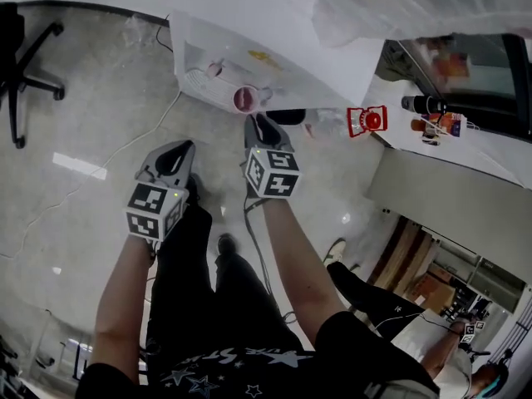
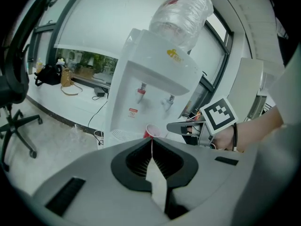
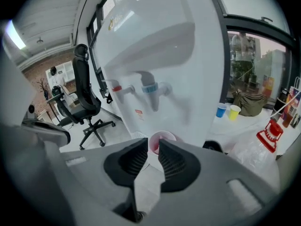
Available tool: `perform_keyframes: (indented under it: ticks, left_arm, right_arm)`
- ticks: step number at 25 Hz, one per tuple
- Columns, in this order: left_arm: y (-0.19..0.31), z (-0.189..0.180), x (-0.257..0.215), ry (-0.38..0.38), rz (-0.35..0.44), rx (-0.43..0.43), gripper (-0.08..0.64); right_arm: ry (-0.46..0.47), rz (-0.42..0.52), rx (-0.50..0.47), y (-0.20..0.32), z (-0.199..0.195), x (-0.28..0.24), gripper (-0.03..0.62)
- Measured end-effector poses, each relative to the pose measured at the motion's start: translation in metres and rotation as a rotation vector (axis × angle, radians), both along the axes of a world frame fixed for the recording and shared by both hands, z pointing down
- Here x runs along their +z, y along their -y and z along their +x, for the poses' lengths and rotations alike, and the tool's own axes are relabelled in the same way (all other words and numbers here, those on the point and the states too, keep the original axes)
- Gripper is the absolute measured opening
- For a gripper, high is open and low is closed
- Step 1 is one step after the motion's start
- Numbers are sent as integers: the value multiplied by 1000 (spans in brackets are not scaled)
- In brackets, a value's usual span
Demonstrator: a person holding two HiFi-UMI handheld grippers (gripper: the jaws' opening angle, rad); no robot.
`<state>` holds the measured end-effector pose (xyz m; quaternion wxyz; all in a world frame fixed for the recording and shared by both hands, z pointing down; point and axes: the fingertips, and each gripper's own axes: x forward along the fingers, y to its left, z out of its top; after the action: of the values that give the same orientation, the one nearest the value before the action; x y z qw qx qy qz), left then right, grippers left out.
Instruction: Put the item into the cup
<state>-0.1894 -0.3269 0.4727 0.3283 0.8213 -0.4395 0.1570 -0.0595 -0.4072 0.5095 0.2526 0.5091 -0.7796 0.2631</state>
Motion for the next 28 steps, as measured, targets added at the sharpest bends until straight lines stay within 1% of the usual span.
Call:
perform_keyframes:
  ticks: [4, 7, 15, 18, 22, 28]
  left_arm:
    - [-23, 11, -17, 21, 30, -11, 9]
    - [-40, 19, -38, 13, 46, -33, 9]
    - [-101, 44, -99, 15, 84, -81, 9]
    - [-127, 59, -122, 11, 101, -107, 9]
    - [-161, 84, -158, 9, 143, -115, 9]
    - [-203, 106, -201, 16, 203, -139, 9]
  right_arm:
    - [37, 36, -15, -25, 10, -25, 72]
    - [51, 51, -29, -45, 19, -46, 71]
    - [107, 63, -105, -122, 33, -118, 63]
    - [121, 75, -121, -155, 47, -148, 63]
    - [136, 96, -130, -197, 73, -186, 63]
    - [152, 140, -165, -245, 98, -229, 61]
